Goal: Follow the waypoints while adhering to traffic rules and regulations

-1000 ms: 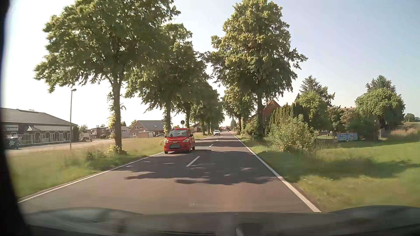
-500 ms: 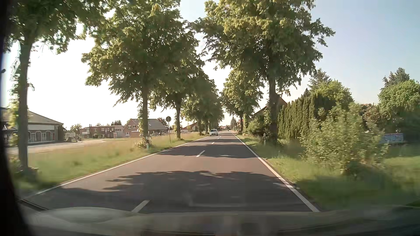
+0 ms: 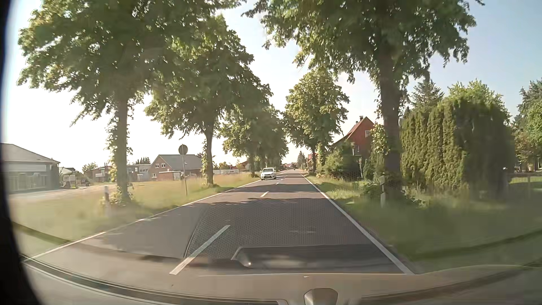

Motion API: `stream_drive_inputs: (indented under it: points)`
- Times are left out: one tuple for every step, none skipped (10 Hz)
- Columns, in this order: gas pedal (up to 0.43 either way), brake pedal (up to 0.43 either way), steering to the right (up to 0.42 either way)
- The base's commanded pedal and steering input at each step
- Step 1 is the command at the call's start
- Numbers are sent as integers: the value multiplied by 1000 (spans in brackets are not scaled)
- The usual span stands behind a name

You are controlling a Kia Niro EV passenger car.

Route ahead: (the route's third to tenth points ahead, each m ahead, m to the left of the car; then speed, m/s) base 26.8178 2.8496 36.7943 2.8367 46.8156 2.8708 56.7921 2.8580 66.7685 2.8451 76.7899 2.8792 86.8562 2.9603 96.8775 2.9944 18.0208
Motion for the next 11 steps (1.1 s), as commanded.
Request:
stream_drive_inputs:
  points:
    - [0, 6, 2]
    - [0, 6, 2]
    - [0, 6, 2]
    - [0, 6, 2]
    - [0, 6, 2]
    - [0, 6, 2]
    - [0, 6, 2]
    - [0, 6, 2]
    - [0, 6, 2]
    - [0, 6, 2]
    - [0, 6, 2]
